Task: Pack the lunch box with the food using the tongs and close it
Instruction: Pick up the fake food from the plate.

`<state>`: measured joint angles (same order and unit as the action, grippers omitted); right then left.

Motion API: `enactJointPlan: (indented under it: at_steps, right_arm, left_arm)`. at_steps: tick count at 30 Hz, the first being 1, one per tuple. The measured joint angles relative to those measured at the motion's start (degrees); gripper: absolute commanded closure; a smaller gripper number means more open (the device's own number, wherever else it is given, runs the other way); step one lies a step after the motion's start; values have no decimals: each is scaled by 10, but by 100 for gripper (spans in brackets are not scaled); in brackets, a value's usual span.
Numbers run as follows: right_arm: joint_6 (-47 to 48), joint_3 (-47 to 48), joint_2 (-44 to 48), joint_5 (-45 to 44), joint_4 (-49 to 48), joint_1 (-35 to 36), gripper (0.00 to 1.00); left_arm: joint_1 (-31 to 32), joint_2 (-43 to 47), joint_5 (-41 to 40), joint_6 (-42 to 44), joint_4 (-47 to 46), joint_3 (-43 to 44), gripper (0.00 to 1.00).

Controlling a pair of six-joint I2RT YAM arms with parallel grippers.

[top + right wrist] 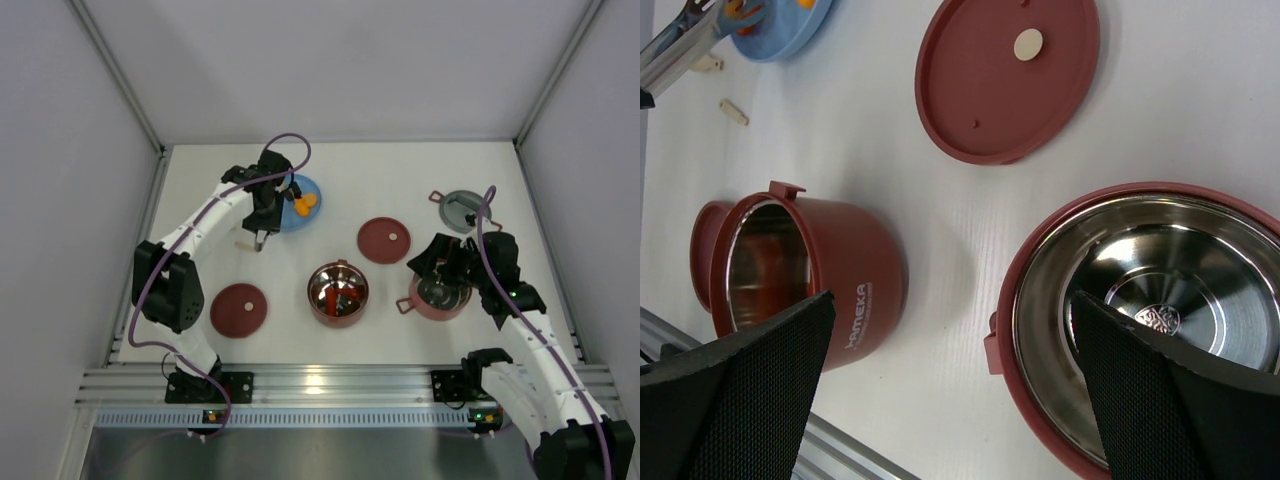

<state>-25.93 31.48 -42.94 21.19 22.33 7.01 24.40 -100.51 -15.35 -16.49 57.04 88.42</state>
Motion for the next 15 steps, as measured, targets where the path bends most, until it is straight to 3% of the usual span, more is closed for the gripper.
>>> enactJointPlan:
  at_steps: [15]
  right_arm:
    - [0,0,-7,6,0,0,0]
  left_arm:
    - [0,0,-11,1,1,8,52]
